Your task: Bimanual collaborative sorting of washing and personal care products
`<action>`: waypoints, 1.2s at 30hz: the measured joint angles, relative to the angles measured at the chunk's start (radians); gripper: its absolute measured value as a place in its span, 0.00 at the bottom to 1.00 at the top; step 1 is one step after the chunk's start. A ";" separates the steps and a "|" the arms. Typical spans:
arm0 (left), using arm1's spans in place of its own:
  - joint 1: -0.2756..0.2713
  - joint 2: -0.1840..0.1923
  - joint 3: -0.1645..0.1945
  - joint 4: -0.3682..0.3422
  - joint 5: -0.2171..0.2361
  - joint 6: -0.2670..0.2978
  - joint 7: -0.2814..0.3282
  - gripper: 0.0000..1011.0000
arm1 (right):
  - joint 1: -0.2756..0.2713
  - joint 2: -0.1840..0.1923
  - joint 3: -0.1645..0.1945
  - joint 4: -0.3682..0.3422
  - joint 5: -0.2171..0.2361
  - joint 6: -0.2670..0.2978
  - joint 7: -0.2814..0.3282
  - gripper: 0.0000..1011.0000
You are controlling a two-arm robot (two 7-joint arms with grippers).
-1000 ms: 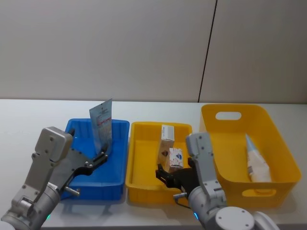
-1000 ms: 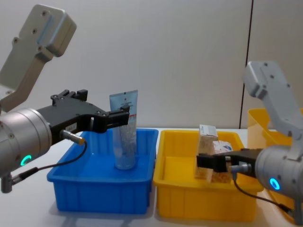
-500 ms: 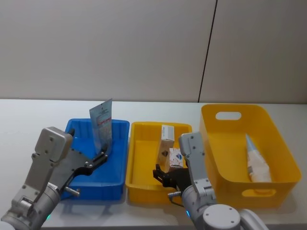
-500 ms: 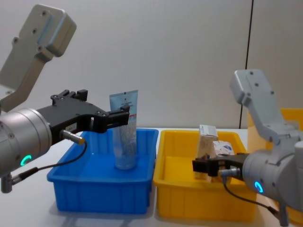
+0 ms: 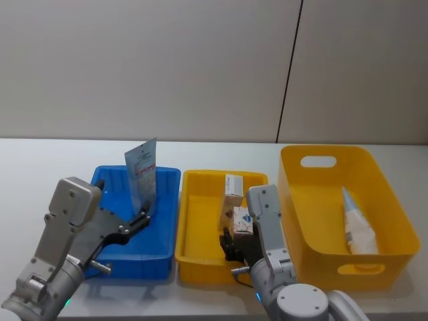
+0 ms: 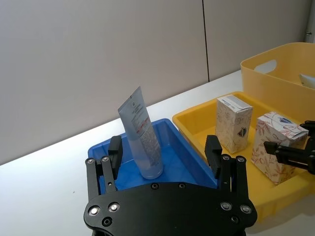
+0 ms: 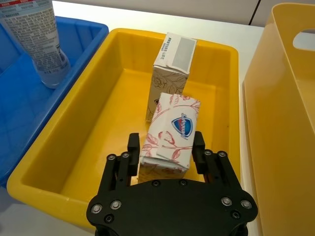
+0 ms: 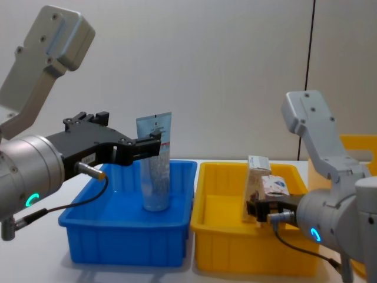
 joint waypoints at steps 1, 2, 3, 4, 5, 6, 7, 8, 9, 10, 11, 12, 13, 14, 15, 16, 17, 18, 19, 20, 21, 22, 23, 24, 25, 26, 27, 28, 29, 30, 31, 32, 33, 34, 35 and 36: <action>0.000 0.000 0.000 0.000 0.000 0.000 0.000 0.99 | 0.001 -0.001 0.000 0.002 -0.001 0.000 -0.001 0.60; 0.000 0.000 0.000 0.000 0.000 0.000 0.000 0.99 | 0.001 -0.001 0.000 0.002 -0.001 0.000 -0.001 0.60; 0.000 0.000 0.000 0.000 0.000 0.000 0.000 0.99 | 0.001 -0.002 0.000 0.004 -0.002 0.000 -0.001 0.56; 0.000 0.000 0.000 0.000 0.000 0.000 0.000 0.99 | 0.002 -0.002 0.000 0.004 -0.002 0.000 -0.002 0.52; 0.000 0.000 0.000 0.000 0.000 0.000 0.000 0.99 | 0.002 -0.003 0.000 0.006 -0.003 0.000 -0.003 0.47; 0.000 0.000 0.000 0.000 0.000 0.000 0.000 0.99 | 0.003 -0.003 0.000 0.006 -0.003 0.000 -0.003 0.46; 0.000 0.000 0.000 0.000 0.000 0.000 0.000 0.99 | 0.003 -0.003 0.000 0.007 -0.003 -0.001 -0.003 0.42; 0.000 0.000 0.000 0.000 0.000 0.000 0.000 0.99 | 0.004 -0.004 0.000 0.008 -0.004 -0.001 -0.004 0.41; 0.000 0.000 0.000 0.000 0.000 0.000 0.000 0.99 | 0.004 -0.004 0.000 0.008 -0.004 -0.001 -0.004 0.37; 0.000 0.000 0.000 0.000 0.000 0.000 0.000 0.99 | 0.004 -0.005 0.000 0.009 -0.004 -0.001 -0.004 0.37; 0.000 0.000 0.000 0.000 0.000 0.000 0.000 0.99 | 0.004 -0.005 0.000 0.009 -0.004 -0.001 -0.004 0.37; 0.000 0.000 0.000 0.000 0.000 0.000 0.000 0.99 | 0.005 -0.005 0.000 0.010 -0.004 -0.001 -0.005 0.37; 0.000 0.000 0.000 0.000 0.000 0.000 0.000 0.99 | 0.005 -0.005 0.000 0.010 -0.004 -0.001 -0.005 0.37; 0.000 0.000 0.000 0.000 0.000 0.000 0.000 0.99 | 0.005 -0.005 0.000 0.010 -0.005 -0.001 -0.005 0.37; 0.000 0.000 0.000 0.000 0.000 0.000 0.000 0.99 | 0.005 -0.005 0.000 0.010 -0.005 -0.002 -0.005 0.37; 0.000 0.000 0.000 0.000 0.000 0.000 0.000 0.99 | 0.005 -0.005 0.000 0.010 -0.005 -0.002 -0.005 0.37; 0.000 0.000 0.000 0.000 0.000 0.000 0.000 0.99 | 0.005 -0.005 0.001 0.010 -0.005 -0.003 -0.005 0.37; 0.000 0.000 0.000 0.000 0.000 0.000 0.000 0.99 | 0.004 -0.005 0.002 0.008 -0.005 -0.005 -0.004 0.37; 0.000 0.000 0.000 0.000 0.000 0.000 0.000 0.99 | 0.003 -0.005 0.003 0.006 -0.005 -0.008 -0.002 0.37; 0.000 0.000 0.000 0.000 0.000 0.000 0.000 0.99 | 0.003 -0.005 0.003 0.004 -0.005 -0.010 -0.001 0.37; 0.000 0.000 0.000 0.000 0.000 0.000 0.000 0.99 | 0.001 -0.004 0.005 -0.002 -0.003 -0.018 0.003 0.37; 0.000 0.000 0.000 0.000 0.000 0.000 0.000 0.99 | 0.000 -0.004 0.006 -0.005 -0.003 -0.020 0.005 0.37; 0.000 0.000 0.000 0.000 0.000 0.000 0.000 0.99 | -0.001 -0.004 0.008 -0.010 -0.001 -0.026 0.009 0.37; 0.000 0.000 0.000 0.000 0.000 0.000 0.000 0.99 | -0.001 -0.004 0.009 -0.013 0.001 -0.030 0.011 0.37; 0.000 0.000 0.000 0.000 0.000 0.000 0.000 0.99 | -0.003 -0.004 0.012 -0.022 0.005 -0.037 0.017 0.37; 0.000 0.000 0.000 0.000 0.000 0.000 0.000 0.99 | -0.004 -0.004 0.014 -0.027 0.009 -0.043 0.021 0.37; 0.000 0.000 0.000 0.000 0.000 0.000 0.000 0.99 | -0.005 -0.003 0.016 -0.032 0.011 -0.045 0.023 0.37; 0.000 0.000 0.000 0.000 0.000 0.000 0.000 0.99 | -0.006 -0.004 0.018 -0.038 0.014 -0.051 0.027 0.37; 0.000 0.000 0.000 0.000 0.000 0.000 0.000 0.99 | -0.007 -0.004 0.023 -0.049 0.019 -0.059 0.034 0.37; 0.000 0.000 0.000 0.000 0.000 0.000 0.000 0.99 | -0.008 -0.004 0.025 -0.055 0.023 -0.064 0.037 0.37; 0.000 0.000 0.000 0.000 0.000 0.000 0.000 0.99 | -0.009 -0.004 0.027 -0.060 0.026 -0.068 0.040 0.37; 0.000 0.000 0.000 0.000 0.000 0.000 0.000 0.99 | -0.010 -0.005 0.034 -0.075 0.034 -0.076 0.047 0.37; 0.000 0.000 0.000 0.000 0.000 0.000 0.000 0.99 | -0.011 -0.005 0.037 -0.082 0.039 -0.081 0.051 0.37; 0.000 0.000 0.000 0.000 0.000 0.000 0.000 0.99 | -0.011 -0.006 0.042 -0.091 0.043 -0.084 0.055 0.37; 0.000 0.000 0.000 0.000 0.000 0.000 0.000 0.99 | -0.012 -0.008 0.048 -0.104 0.051 -0.092 0.061 0.37; 0.000 0.000 0.000 0.000 0.000 0.000 0.000 0.99 | -0.012 -0.008 0.052 -0.111 0.057 -0.098 0.064 0.37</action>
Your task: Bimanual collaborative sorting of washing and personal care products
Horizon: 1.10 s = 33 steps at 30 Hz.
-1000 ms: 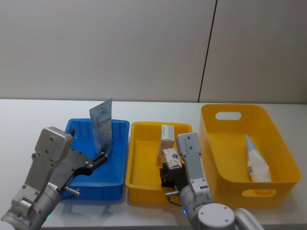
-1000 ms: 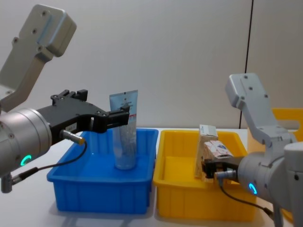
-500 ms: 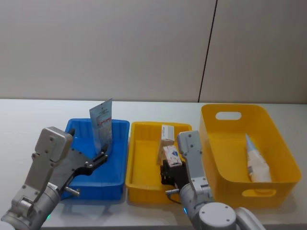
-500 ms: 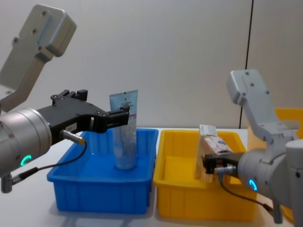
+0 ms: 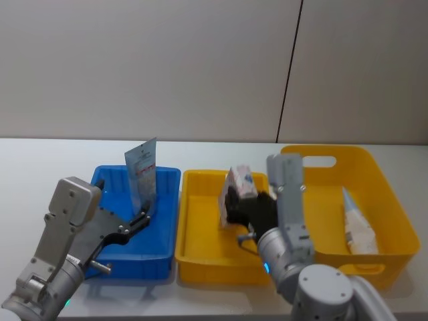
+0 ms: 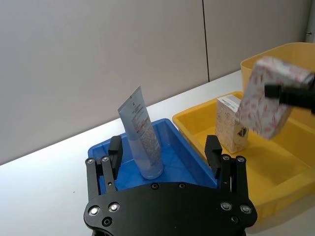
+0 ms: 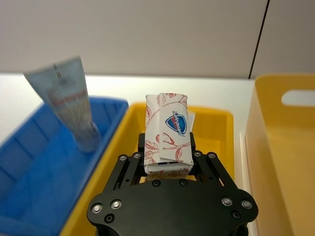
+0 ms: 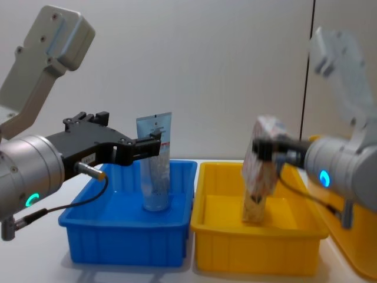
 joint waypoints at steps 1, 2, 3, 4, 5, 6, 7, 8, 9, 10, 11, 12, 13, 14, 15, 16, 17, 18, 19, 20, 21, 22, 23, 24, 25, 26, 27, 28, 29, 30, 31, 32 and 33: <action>0.000 0.000 0.000 0.000 0.000 0.000 0.000 0.99 | 0.000 -0.002 0.010 -0.017 0.009 -0.008 0.007 0.37; 0.000 0.000 0.000 0.000 0.000 0.000 0.000 0.99 | 0.000 -0.002 0.013 -0.022 0.013 -0.012 0.010 0.37; 0.000 0.000 0.000 0.000 0.000 0.000 0.000 0.99 | 0.000 -0.003 0.017 -0.029 0.017 -0.016 0.012 0.37; 0.000 0.000 0.000 0.000 0.000 0.000 0.000 0.99 | 0.000 -0.005 0.030 -0.047 0.028 -0.024 0.017 0.37; 0.000 0.000 0.000 0.000 0.000 0.000 0.000 0.99 | 0.000 -0.006 0.036 -0.054 0.032 -0.028 0.019 0.37; 0.000 0.000 0.000 0.000 0.000 0.000 0.000 0.99 | 0.000 -0.006 0.042 -0.062 0.036 -0.032 0.020 0.37; 0.000 0.000 0.000 0.000 0.000 0.000 0.000 0.99 | 0.000 -0.007 0.055 -0.077 0.044 -0.039 0.022 0.37; 0.000 0.000 0.000 0.000 0.000 0.000 0.000 0.99 | 0.000 -0.008 0.061 -0.084 0.048 -0.044 0.022 0.37; 0.000 0.000 0.000 0.000 0.000 0.000 0.000 0.99 | 0.000 -0.008 0.068 -0.091 0.051 -0.047 0.023 0.37; 0.000 0.000 0.000 0.000 0.000 0.000 0.000 0.99 | 0.000 -0.008 0.074 -0.098 0.054 -0.049 0.023 0.37; 0.000 0.000 0.000 0.000 0.000 0.000 0.000 0.99 | 0.000 -0.008 0.088 -0.111 0.058 -0.055 0.022 0.37; 0.000 0.000 0.000 0.000 0.000 0.000 0.000 0.99 | -0.001 -0.008 0.094 -0.117 0.060 -0.057 0.021 0.37; 0.000 0.000 0.000 0.000 0.000 0.000 0.000 0.99 | -0.001 -0.008 0.100 -0.123 0.063 -0.059 0.021 0.37; 0.000 0.000 0.000 0.000 0.000 0.000 0.000 0.99 | -0.003 -0.007 0.113 -0.134 0.065 -0.061 0.017 0.37; 0.000 0.000 0.000 0.000 0.000 0.000 0.000 0.99 | -0.004 -0.006 0.121 -0.140 0.065 -0.062 0.015 0.37; 0.000 0.000 0.000 0.000 0.000 0.000 0.000 0.99 | -0.005 -0.006 0.125 -0.143 0.066 -0.063 0.012 0.37; 0.000 0.000 0.000 0.000 0.000 0.000 0.000 0.99 | -0.007 -0.004 0.138 -0.154 0.066 -0.064 0.007 0.37; 0.000 0.000 0.000 0.000 0.000 0.000 0.000 0.99 | -0.008 -0.003 0.145 -0.158 0.066 -0.064 0.003 0.37; 0.000 0.000 0.000 0.000 0.000 0.000 0.000 0.99 | -0.010 -0.001 0.153 -0.164 0.066 -0.064 0.000 0.37; 0.000 0.000 0.000 0.000 0.000 0.000 0.000 0.99 | -0.013 0.002 0.165 -0.171 0.066 -0.063 -0.007 0.37; 0.000 0.000 0.000 0.000 0.000 0.000 0.000 0.99 | -0.014 0.004 0.170 -0.176 0.065 -0.063 -0.011 0.37; 0.000 0.000 0.000 0.000 0.000 0.000 0.000 0.99 | -0.016 0.006 0.176 -0.180 0.064 -0.062 -0.014 0.37; 0.000 0.000 0.000 0.000 0.000 0.000 0.000 0.99 | -0.017 0.007 0.182 -0.183 0.063 -0.061 -0.017 0.37; 0.000 0.000 0.000 0.000 0.000 0.000 0.000 0.99 | -0.020 0.012 0.194 -0.189 0.059 -0.056 -0.026 0.37; 0.000 0.000 0.000 0.000 0.000 0.000 0.000 0.99 | -0.022 0.014 0.199 -0.191 0.057 -0.053 -0.030 0.37; 0.000 0.000 0.000 0.000 0.000 0.000 0.000 0.99 | -0.025 0.019 0.210 -0.197 0.052 -0.046 -0.037 0.37; 0.000 0.000 0.000 0.000 0.000 0.000 0.000 0.99 | -0.027 0.023 0.218 -0.200 0.049 -0.042 -0.041 0.37; 0.000 0.000 0.000 0.000 0.000 0.000 0.000 0.99 | -0.029 0.026 0.223 -0.202 0.046 -0.037 -0.046 0.37; 0.000 0.000 0.000 0.000 0.000 0.000 0.000 0.99 | -0.031 0.029 0.228 -0.204 0.043 -0.032 -0.049 0.37; 0.000 0.000 0.000 0.000 0.000 0.000 0.000 0.99 | -0.034 0.035 0.237 -0.207 0.038 -0.023 -0.055 0.37; 0.000 0.000 0.000 0.000 0.000 0.000 0.000 0.99 | -0.036 0.039 0.243 -0.208 0.036 -0.018 -0.058 0.37; 0.000 0.000 0.000 0.000 0.000 0.000 0.000 0.99 | -0.037 0.042 0.247 -0.209 0.032 -0.011 -0.060 0.37; 0.000 0.000 0.000 0.000 0.000 0.000 0.000 0.99 | -0.040 0.046 0.251 -0.210 0.030 -0.005 -0.063 0.37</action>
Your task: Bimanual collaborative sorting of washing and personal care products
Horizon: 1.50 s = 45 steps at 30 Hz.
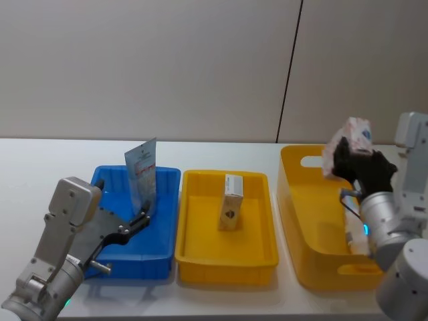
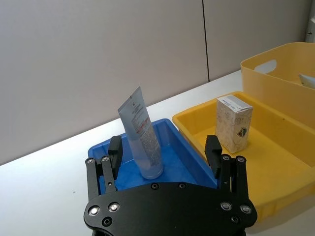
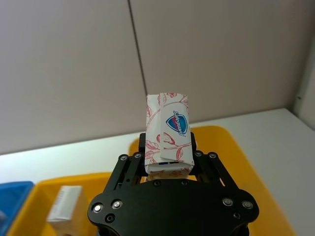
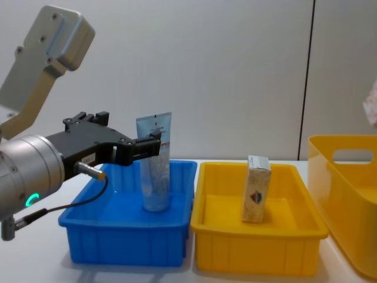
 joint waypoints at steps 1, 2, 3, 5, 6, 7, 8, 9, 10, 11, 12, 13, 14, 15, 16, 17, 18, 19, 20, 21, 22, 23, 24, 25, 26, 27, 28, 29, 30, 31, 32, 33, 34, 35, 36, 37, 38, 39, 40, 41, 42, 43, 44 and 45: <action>0.000 0.000 0.000 0.000 0.000 0.000 0.000 0.99 | -0.003 0.006 0.007 -0.001 -0.005 0.012 -0.003 0.37; 0.000 0.000 0.000 0.000 0.000 0.000 0.000 0.99 | -0.004 0.009 0.010 -0.001 -0.007 0.020 -0.004 0.37; 0.000 0.000 0.000 0.000 0.000 0.000 0.000 0.99 | -0.005 0.012 0.013 -0.001 -0.009 0.023 -0.006 0.37; 0.000 0.000 0.000 0.000 0.000 0.000 0.000 0.99 | -0.008 0.021 0.021 0.001 -0.015 0.044 -0.008 0.37; 0.000 0.000 0.000 0.000 0.000 0.000 0.000 0.99 | -0.009 0.024 0.023 0.003 -0.017 0.051 -0.008 0.37; 0.000 0.000 0.000 0.000 0.000 0.000 0.000 0.99 | -0.010 0.029 0.027 0.007 -0.021 0.066 -0.008 0.37; 0.000 0.000 0.000 0.000 0.000 0.000 0.000 0.99 | -0.011 0.032 0.029 0.009 -0.022 0.072 -0.008 0.37; 0.000 0.000 0.000 0.000 0.000 0.000 0.000 0.99 | -0.011 0.037 0.031 0.016 -0.025 0.086 -0.008 0.37; 0.000 0.000 0.000 0.000 0.000 0.000 0.000 0.99 | -0.011 0.039 0.032 0.019 -0.027 0.095 -0.008 0.37; 0.000 0.000 0.000 0.000 0.000 0.000 0.000 0.99 | -0.011 0.042 0.033 0.022 -0.028 0.102 -0.007 0.37; 0.000 0.000 0.000 0.000 0.000 0.000 0.000 0.99 | -0.011 0.044 0.034 0.026 -0.029 0.108 -0.007 0.37; 0.000 0.000 0.000 0.000 0.000 0.000 0.000 0.99 | -0.010 0.048 0.035 0.035 -0.031 0.121 -0.004 0.37; 0.000 0.000 0.000 0.000 0.000 0.000 0.000 0.99 | -0.009 0.049 0.035 0.038 -0.032 0.128 -0.002 0.37; 0.000 0.000 0.000 0.000 0.000 0.000 0.000 0.99 | -0.007 0.052 0.035 0.046 -0.033 0.134 -0.001 0.37; 0.000 0.000 0.000 0.000 0.000 0.000 0.000 0.99 | -0.004 0.055 0.035 0.057 -0.035 0.148 0.004 0.37; 0.000 0.000 0.000 0.000 0.000 0.000 0.000 0.99 | -0.002 0.057 0.035 0.064 -0.036 0.153 0.006 0.37; 0.000 0.000 0.000 0.000 0.000 0.000 0.000 0.99 | 0.000 0.058 0.034 0.070 -0.037 0.158 0.008 0.37; 0.000 0.000 0.000 0.000 0.000 0.000 0.000 0.99 | 0.002 0.059 0.034 0.076 -0.038 0.164 0.010 0.37; 0.000 0.000 0.000 0.000 0.000 0.000 0.000 0.99 | 0.005 0.061 0.033 0.087 -0.039 0.173 0.014 0.37; 0.000 0.000 0.000 0.000 0.000 0.000 0.000 0.99 | 0.007 0.062 0.033 0.091 -0.040 0.176 0.016 0.37; 0.000 0.000 0.000 0.000 0.000 0.000 0.000 0.99 | 0.008 0.063 0.033 0.096 -0.041 0.180 0.017 0.37; 0.000 0.000 0.000 0.000 0.000 0.000 0.000 0.99 | 0.009 0.064 0.033 0.099 -0.042 0.182 0.018 0.37; 0.000 0.000 0.000 0.000 0.000 0.000 0.000 0.99 | 0.012 0.066 0.032 0.107 -0.043 0.189 0.021 0.37; 0.000 0.000 0.000 0.000 0.000 0.000 0.000 0.99 | 0.013 0.067 0.032 0.110 -0.044 0.192 0.022 0.37; 0.000 0.000 0.000 0.000 0.000 0.000 0.000 0.99 | 0.015 0.068 0.031 0.117 -0.044 0.197 0.024 0.37; 0.000 0.000 0.000 0.000 0.000 0.000 0.000 0.99 | 0.016 0.069 0.031 0.119 -0.045 0.199 0.025 0.37; 0.000 0.000 0.000 0.000 0.000 0.000 0.000 0.99 | 0.017 0.069 0.031 0.123 -0.045 0.202 0.026 0.37; 0.000 0.000 0.000 0.000 0.000 0.000 0.000 0.99 | 0.017 0.069 0.031 0.125 -0.046 0.204 0.027 0.37; 0.000 0.000 0.000 0.000 0.000 0.000 0.000 0.99 | 0.019 0.070 0.030 0.130 -0.046 0.208 0.029 0.37; 0.000 0.000 0.000 0.000 0.000 0.000 0.000 0.99 | 0.020 0.072 0.030 0.134 -0.047 0.211 0.030 0.38; 0.000 0.000 0.000 0.000 0.000 0.000 0.000 0.99 | 0.021 0.072 0.030 0.136 -0.047 0.213 0.031 0.38; 0.000 0.000 0.000 0.000 0.000 0.000 0.000 0.99 | 0.021 0.072 0.030 0.136 -0.047 0.213 0.031 0.39; 0.000 0.000 0.000 0.000 0.000 0.000 0.000 0.99 | 0.022 0.073 0.030 0.139 -0.048 0.215 0.032 0.43; 0.000 0.000 0.000 0.000 0.000 0.000 0.000 0.99 | 0.022 0.073 0.030 0.140 -0.048 0.216 0.032 0.50; 0.000 0.000 0.000 0.000 0.000 0.000 0.000 0.99 | 0.023 0.073 0.029 0.143 -0.049 0.219 0.033 0.51; 0.000 0.000 0.000 0.000 0.000 0.000 0.000 0.99 | 0.024 0.074 0.029 0.144 -0.049 0.219 0.034 0.54; 0.000 0.000 0.000 0.000 0.000 0.000 0.000 0.99 | 0.025 0.074 0.029 0.146 -0.049 0.221 0.035 0.56; 0.000 0.000 0.000 0.000 0.000 0.000 0.000 0.99 | 0.025 0.075 0.029 0.147 -0.050 0.222 0.035 0.62; 0.000 0.000 0.000 0.000 0.000 0.000 0.000 0.99 | 0.025 0.075 0.029 0.148 -0.050 0.223 0.036 0.64; 0.000 0.000 0.000 0.000 0.000 0.000 0.000 0.99 | 0.025 0.075 0.029 0.149 -0.050 0.224 0.036 0.66; 0.000 0.000 0.000 0.000 0.000 0.000 0.000 0.99 | 0.026 0.075 0.029 0.151 -0.050 0.226 0.037 0.71; 0.000 0.000 0.000 0.000 0.000 0.000 0.000 0.99 | 0.026 0.076 0.029 0.152 -0.050 0.226 0.037 0.71; 0.000 0.000 0.000 0.000 0.000 0.000 0.000 0.99 | 0.027 0.076 0.029 0.153 -0.050 0.228 0.037 0.76; 0.000 0.000 0.000 0.000 0.000 0.000 0.000 0.99 | 0.027 0.076 0.029 0.153 -0.050 0.228 0.037 0.79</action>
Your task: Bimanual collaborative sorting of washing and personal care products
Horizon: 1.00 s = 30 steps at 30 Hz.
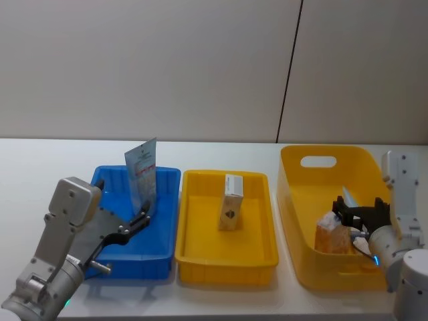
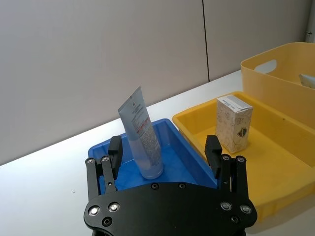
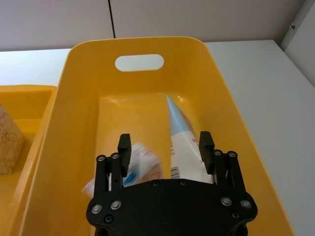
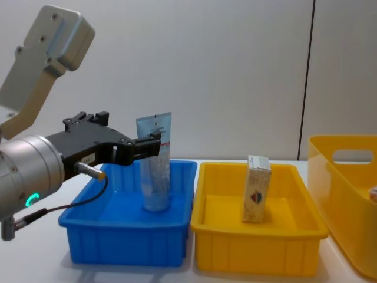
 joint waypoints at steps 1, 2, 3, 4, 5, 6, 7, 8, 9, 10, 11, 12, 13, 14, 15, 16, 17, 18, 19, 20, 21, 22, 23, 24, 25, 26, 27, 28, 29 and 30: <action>0.000 0.000 0.000 0.000 0.000 0.000 0.000 0.99 | 0.000 0.000 0.000 0.001 0.000 0.001 0.000 0.82; 0.000 0.000 0.000 0.000 0.000 0.000 0.000 0.99 | 0.000 0.000 0.000 0.002 0.000 0.001 0.000 0.85; 0.000 0.000 0.000 0.000 0.000 0.000 0.000 0.99 | 0.001 0.000 0.000 0.003 0.000 0.002 0.001 0.89; 0.000 0.000 0.000 0.000 0.000 0.000 0.000 0.99 | 0.001 0.001 0.000 0.003 0.000 0.003 0.001 0.89; 0.000 0.000 0.000 0.000 0.000 0.000 0.000 0.99 | 0.001 0.001 0.000 0.003 -0.001 0.003 0.001 0.92; 0.000 0.000 0.000 0.000 0.000 0.000 0.000 0.99 | 0.001 0.001 0.000 0.003 -0.001 0.003 0.001 0.95; 0.000 0.000 0.000 0.000 0.000 0.000 0.000 0.99 | 0.001 0.001 0.000 0.003 -0.001 0.003 0.002 0.98; 0.000 0.000 0.000 0.000 0.000 0.000 0.000 0.99 | 0.001 0.000 0.001 0.003 -0.001 0.003 0.003 0.99; 0.000 0.000 0.000 0.000 0.000 0.000 0.000 0.99 | 0.000 0.000 0.002 0.001 0.000 0.000 0.005 0.99; 0.000 0.000 0.000 0.000 0.000 0.000 0.000 0.99 | 0.000 -0.001 0.002 0.000 0.000 -0.004 0.006 0.99; 0.000 0.000 0.000 0.000 0.000 0.000 0.000 0.99 | 0.000 -0.001 0.002 0.000 0.000 -0.004 0.006 0.99; 0.000 0.000 0.000 0.000 0.000 0.000 0.000 0.99 | -0.002 -0.002 0.005 -0.004 0.002 -0.010 0.009 0.99; 0.000 0.000 0.000 0.000 0.000 0.000 0.000 0.99 | -0.004 -0.003 0.007 -0.009 0.004 -0.017 0.013 0.99; 0.000 0.000 0.000 0.000 0.000 0.000 0.000 0.99 | -0.005 -0.004 0.008 -0.011 0.006 -0.022 0.015 0.99; 0.000 0.000 0.000 0.000 0.000 0.000 0.000 0.99 | -0.006 -0.005 0.010 -0.014 0.008 -0.027 0.017 0.99; 0.000 0.000 0.000 0.000 0.000 0.000 0.000 0.99 | -0.007 -0.005 0.011 -0.016 0.010 -0.032 0.019 0.99; 0.000 0.000 0.000 0.000 0.000 0.000 0.000 0.99 | -0.009 -0.007 0.015 -0.024 0.014 -0.041 0.024 0.99; 0.000 0.000 0.000 0.000 0.000 0.000 0.000 0.99 | -0.011 -0.008 0.017 -0.027 0.016 -0.046 0.027 0.99; 0.000 0.000 0.000 0.000 0.000 0.000 0.000 0.99 | -0.013 -0.010 0.021 -0.036 0.022 -0.059 0.033 0.99; 0.000 0.000 0.000 0.000 0.000 0.000 0.000 0.99 | -0.015 -0.011 0.023 -0.039 0.024 -0.063 0.036 0.99; 0.000 0.000 0.000 0.000 0.000 0.000 0.000 0.99 | -0.016 -0.012 0.025 -0.043 0.027 -0.069 0.039 0.99; 0.000 0.000 0.000 0.000 0.000 0.000 0.000 0.99 | -0.018 -0.013 0.030 -0.051 0.033 -0.083 0.047 0.99; 0.000 0.000 0.000 0.000 0.000 0.000 0.000 0.99 | -0.020 -0.015 0.032 -0.055 0.037 -0.089 0.050 0.99; 0.000 0.000 0.000 0.000 0.000 0.000 0.000 0.99 | -0.022 -0.016 0.035 -0.060 0.040 -0.094 0.054 0.99; 0.000 0.000 0.000 0.000 0.000 0.000 0.000 0.99 | -0.023 -0.017 0.037 -0.065 0.044 -0.102 0.059 0.99; 0.000 0.000 0.000 0.000 0.000 0.000 0.000 0.99 | -0.024 -0.017 0.040 -0.069 0.047 -0.109 0.062 0.99; 0.000 0.000 0.000 0.000 0.000 0.000 0.000 0.99 | -0.027 -0.020 0.045 -0.079 0.054 -0.121 0.070 0.99; 0.000 0.000 0.000 0.000 0.000 0.000 0.000 0.99 | -0.028 -0.021 0.048 -0.083 0.058 -0.127 0.075 0.99; 0.000 0.000 0.000 0.000 0.000 0.000 0.000 0.99 | -0.029 -0.022 0.050 -0.088 0.063 -0.135 0.080 0.99; 0.000 0.000 0.000 0.000 0.000 0.000 0.000 0.99 | -0.032 -0.025 0.057 -0.096 0.071 -0.149 0.089 0.99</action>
